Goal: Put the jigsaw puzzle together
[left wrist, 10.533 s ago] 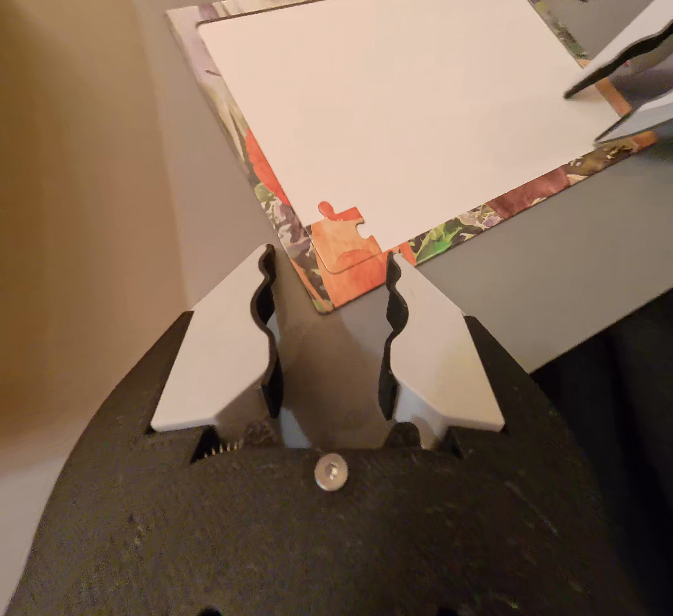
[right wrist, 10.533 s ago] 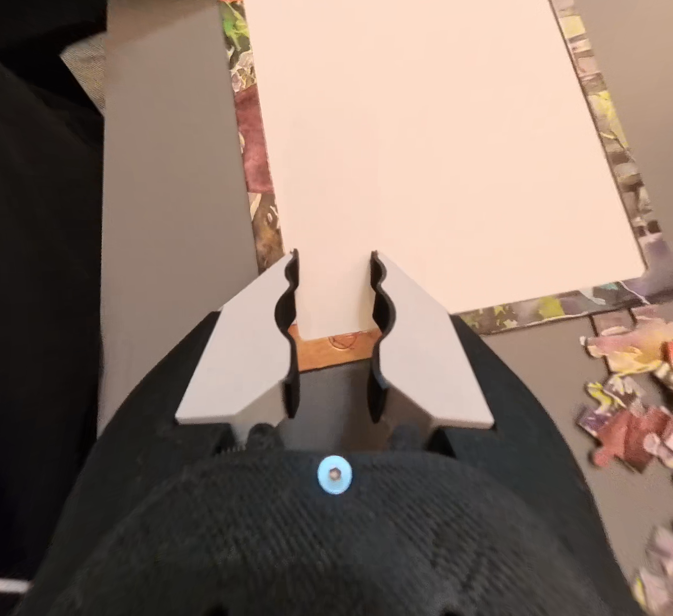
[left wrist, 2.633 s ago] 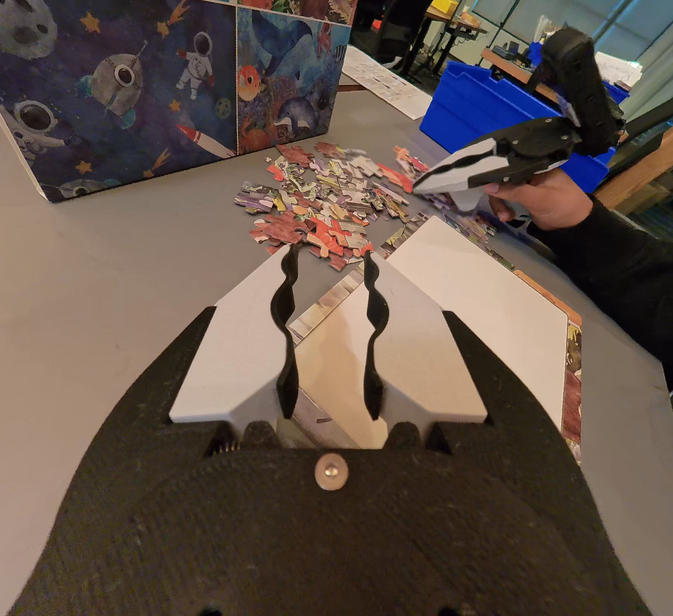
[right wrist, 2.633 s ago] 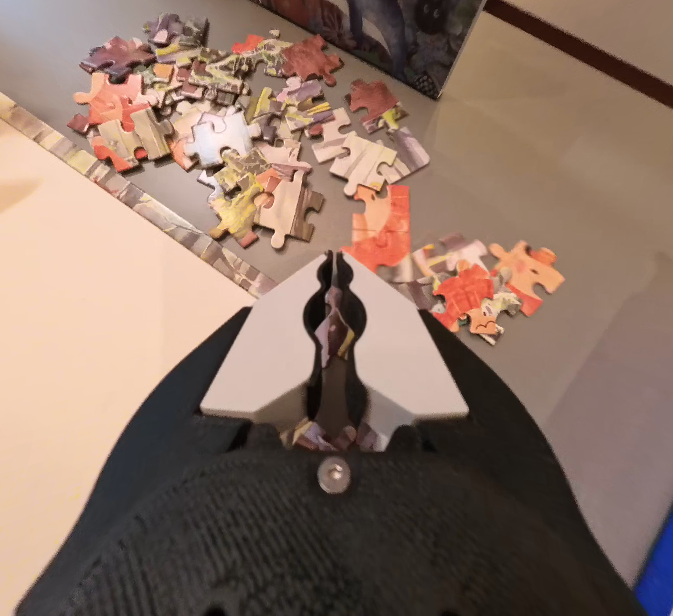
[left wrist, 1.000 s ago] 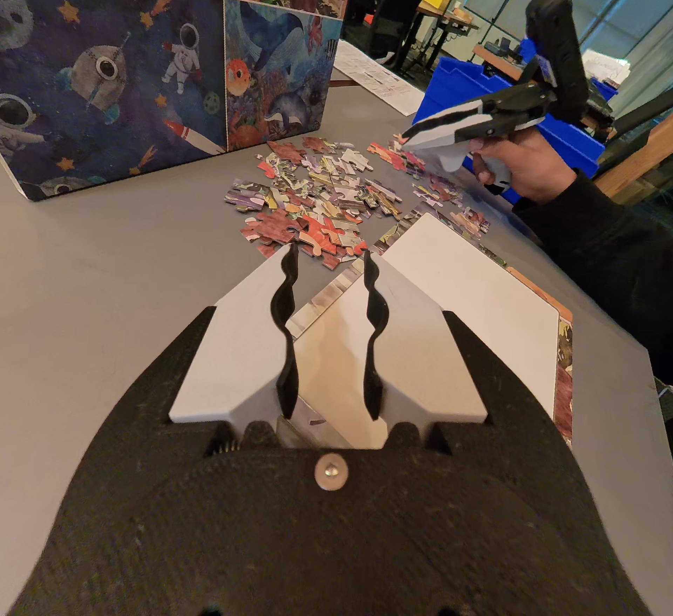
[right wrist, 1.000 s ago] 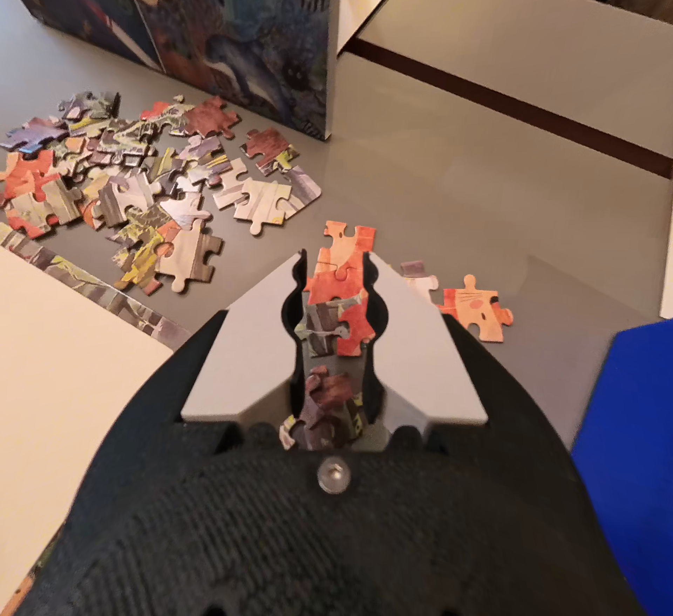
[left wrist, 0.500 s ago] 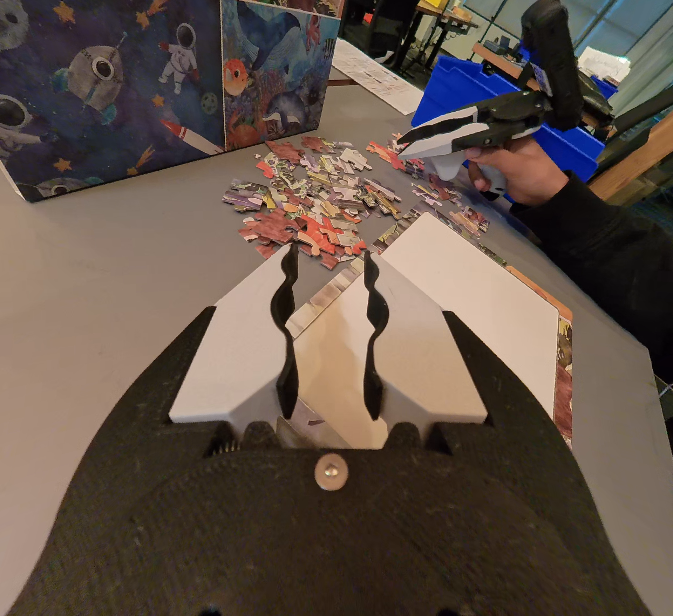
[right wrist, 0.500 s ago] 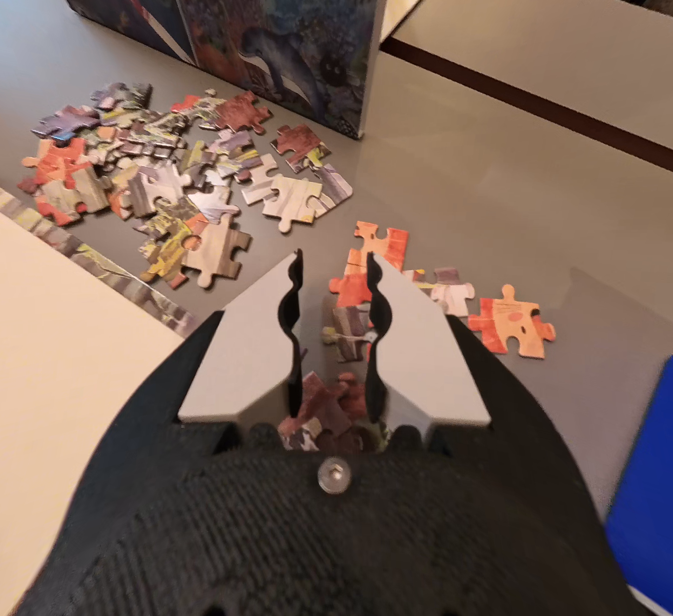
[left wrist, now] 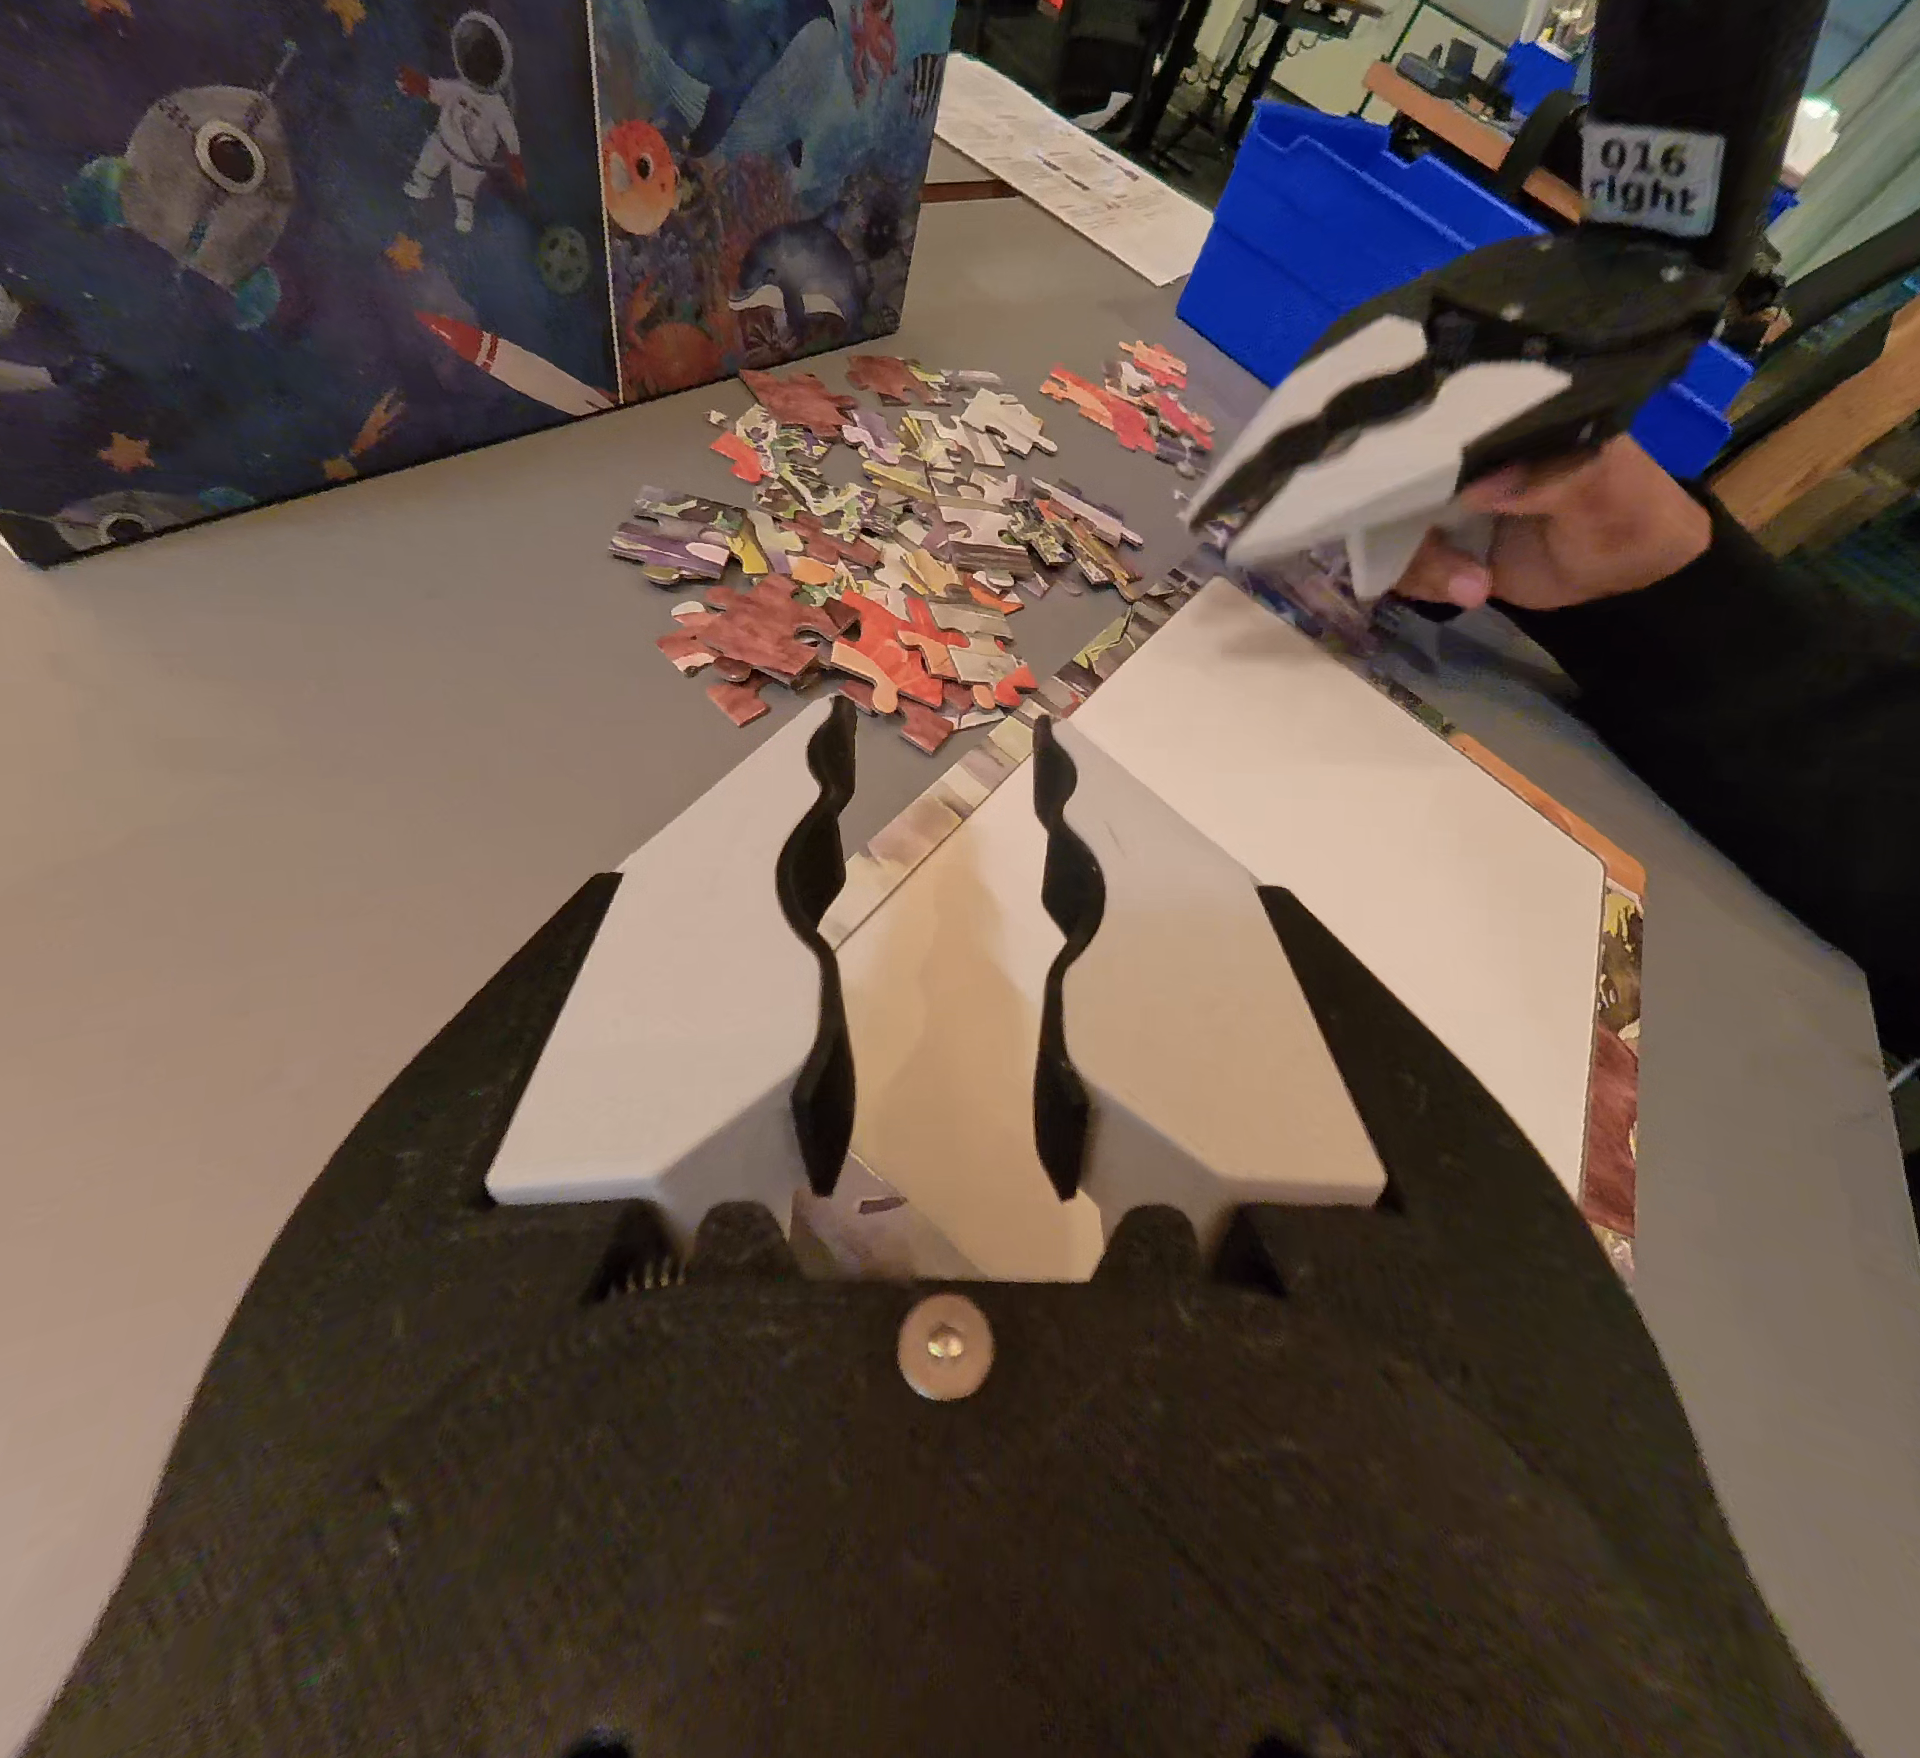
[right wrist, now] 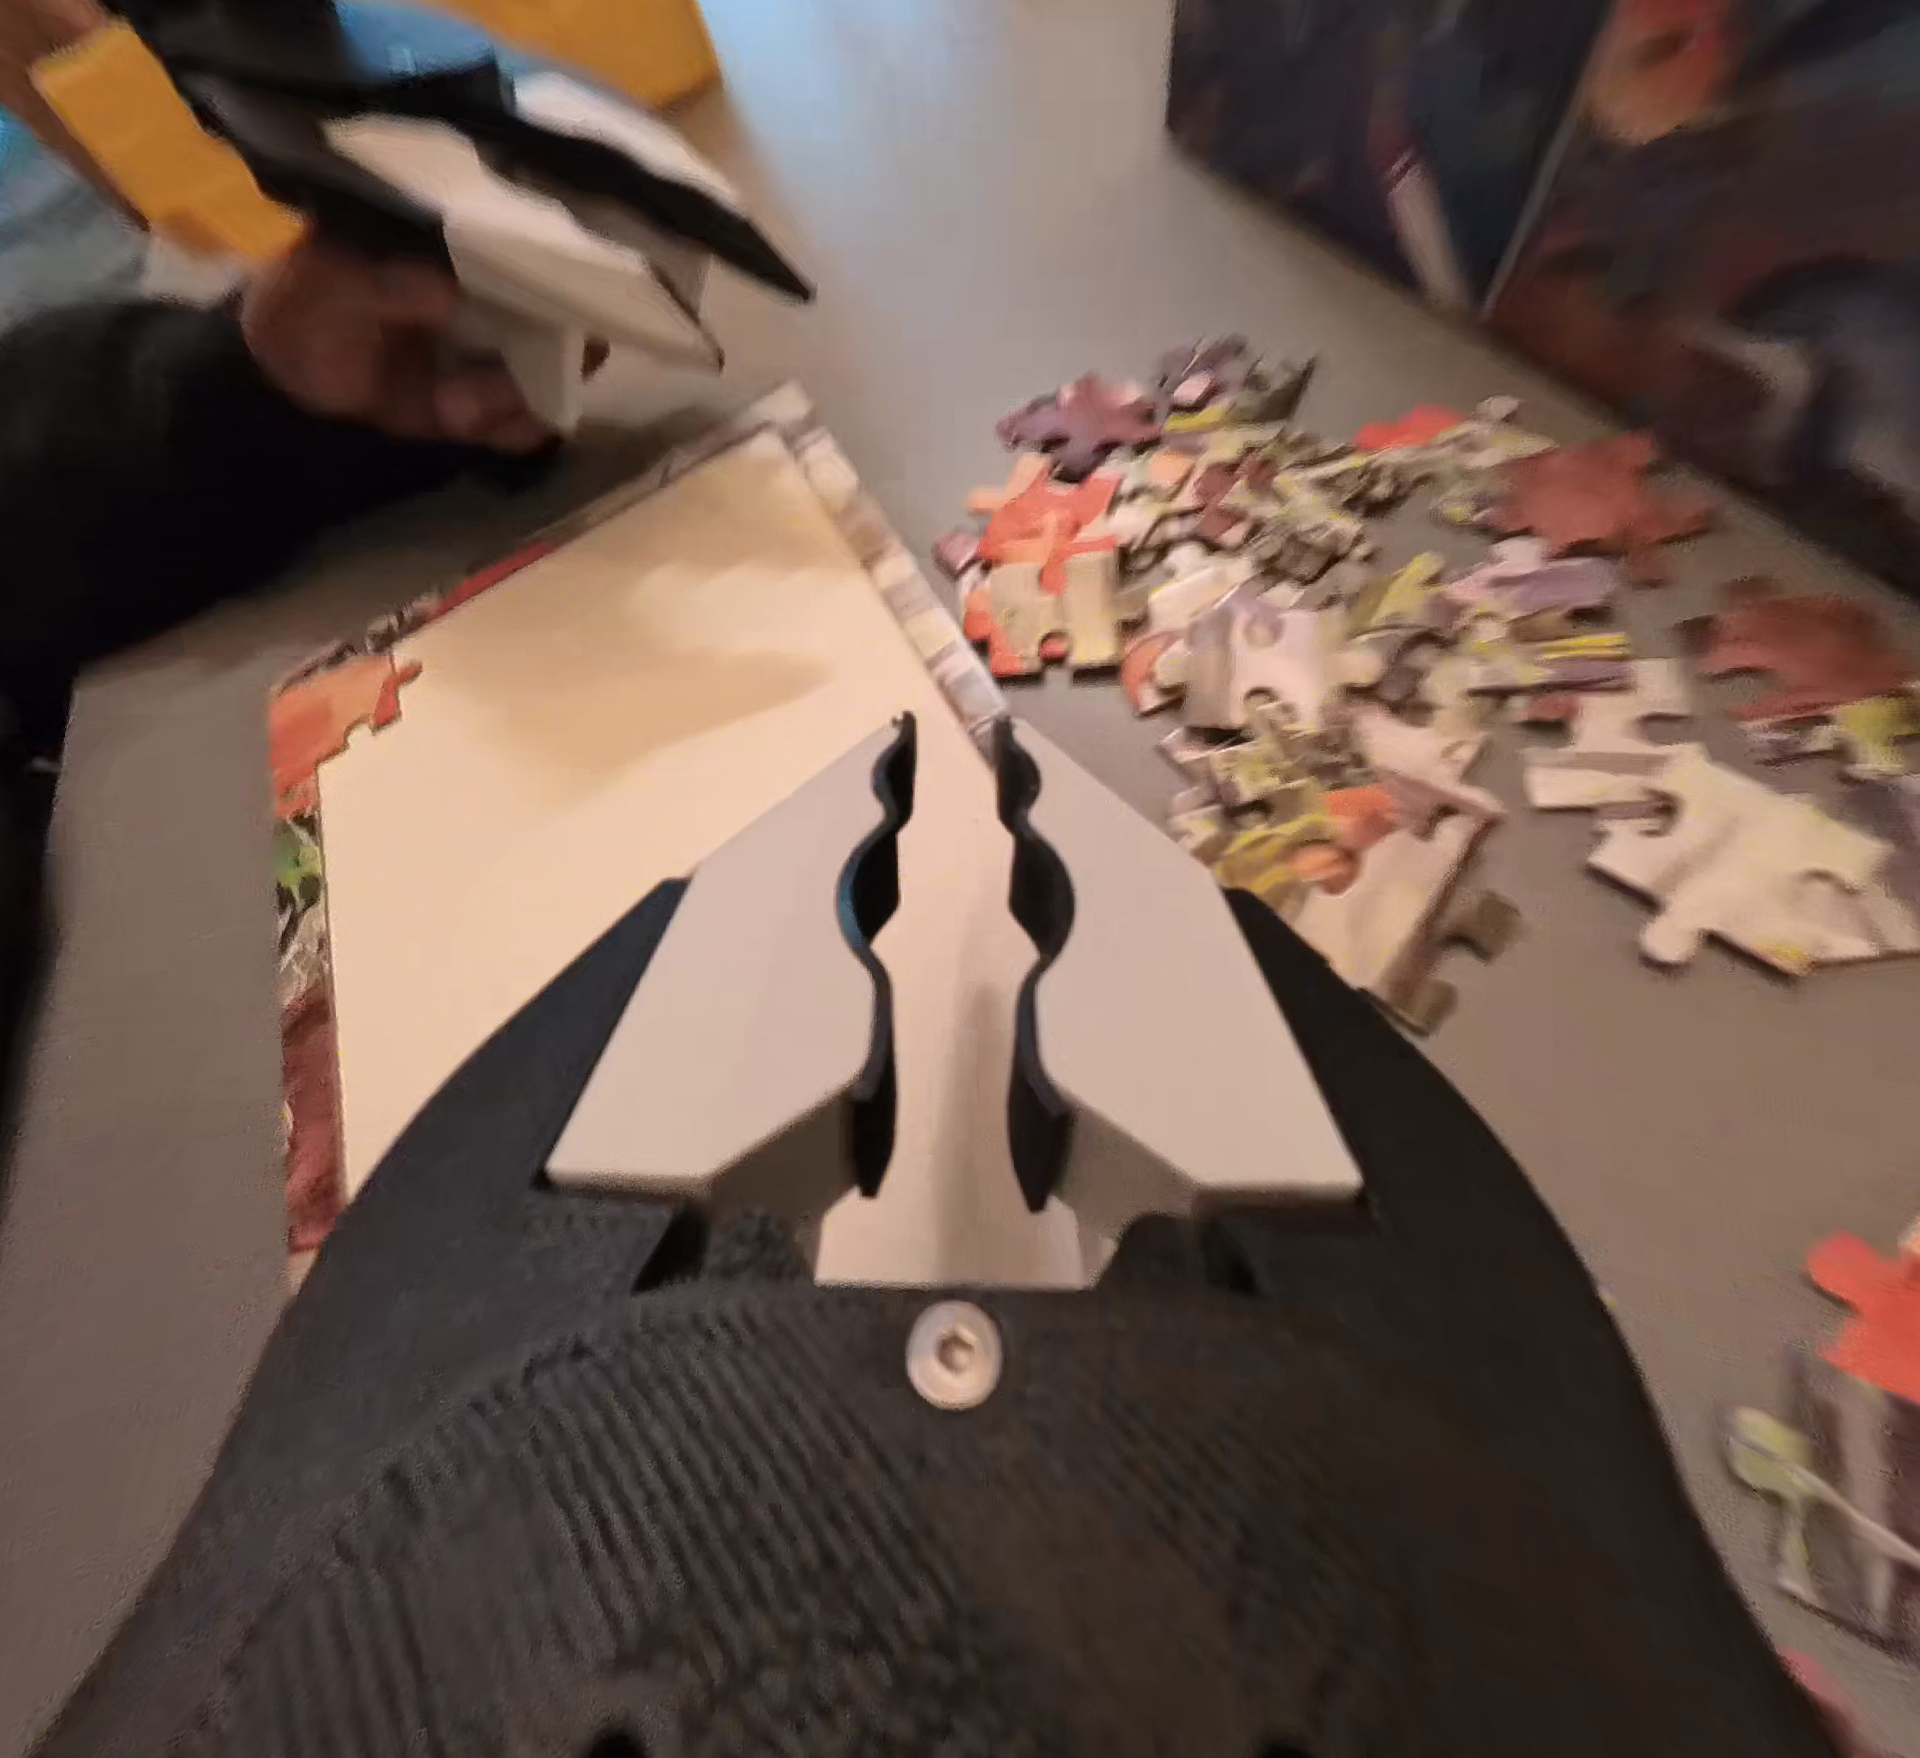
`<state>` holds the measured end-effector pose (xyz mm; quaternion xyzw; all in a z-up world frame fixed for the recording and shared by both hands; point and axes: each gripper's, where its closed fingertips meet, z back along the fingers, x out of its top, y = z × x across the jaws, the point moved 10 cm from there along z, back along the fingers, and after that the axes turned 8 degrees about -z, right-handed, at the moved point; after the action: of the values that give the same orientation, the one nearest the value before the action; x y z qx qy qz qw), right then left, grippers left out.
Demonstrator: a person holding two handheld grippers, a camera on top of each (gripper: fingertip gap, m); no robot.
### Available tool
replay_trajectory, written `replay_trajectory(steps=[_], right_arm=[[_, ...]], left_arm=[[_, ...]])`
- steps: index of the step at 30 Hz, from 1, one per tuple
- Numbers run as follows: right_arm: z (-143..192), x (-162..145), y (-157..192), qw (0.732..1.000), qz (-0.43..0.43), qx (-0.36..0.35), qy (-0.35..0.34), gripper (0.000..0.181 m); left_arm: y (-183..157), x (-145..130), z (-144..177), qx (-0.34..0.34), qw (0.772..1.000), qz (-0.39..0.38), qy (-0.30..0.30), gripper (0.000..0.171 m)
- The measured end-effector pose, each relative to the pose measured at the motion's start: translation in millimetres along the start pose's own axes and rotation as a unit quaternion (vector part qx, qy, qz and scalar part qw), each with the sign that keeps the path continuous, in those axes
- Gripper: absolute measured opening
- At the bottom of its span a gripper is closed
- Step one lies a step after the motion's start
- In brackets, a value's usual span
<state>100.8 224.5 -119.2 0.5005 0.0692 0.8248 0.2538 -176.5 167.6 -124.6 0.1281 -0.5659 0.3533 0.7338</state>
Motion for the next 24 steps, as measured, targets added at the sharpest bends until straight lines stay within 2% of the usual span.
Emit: replay_trajectory(steps=[2, 4, 6, 8, 15, 17, 20, 23, 24], right_arm=[[-14, -6, 6, 0.999, 0.012, -0.021, 0.033, 0.022], [-25, -11, 5, 0.995, 0.028, -0.071, 0.059, 0.027], [-31, -15, 4, 0.99, 0.045, -0.102, 0.088, 0.029], [-31, -16, 7, 0.99, 0.046, -0.095, 0.097, 0.032], [-27, -21, 18, 0.987, 0.063, -0.038, 0.141, 0.013], [-28, -20, 21, 0.986, 0.074, -0.047, 0.142, 0.017], [-30, -19, 19, 0.987, 0.079, -0.062, 0.126, 0.025], [-28, -16, 15, 0.991, 0.07, -0.06, 0.098, 0.025], [-26, -15, 14, 0.992, 0.065, -0.061, 0.089, 0.025]], left_arm=[[1, 0, 0, -0.004, 1.0, 0.007, -0.003, 0.032], [2, 0, 1, -0.005, 1.0, 0.009, -0.004, 0.032], [1, -2, 0, -0.014, 1.0, 0.004, 0.013, 0.03], [-2, -4, -2, -0.027, 0.999, -0.002, 0.035, 0.023], [-6, -1, -8, 0.004, 0.998, -0.04, 0.048, 0.023], [-4, 4, -16, 0.021, 0.996, -0.056, 0.061, 0.023], [-4, 9, -37, 0.031, 0.99, -0.069, 0.117, 0.023], [5, 9, -54, 0.092, 0.978, -0.095, 0.161, 0.007], [5, 8, -58, 0.082, 0.978, -0.09, 0.17, 0.008]])
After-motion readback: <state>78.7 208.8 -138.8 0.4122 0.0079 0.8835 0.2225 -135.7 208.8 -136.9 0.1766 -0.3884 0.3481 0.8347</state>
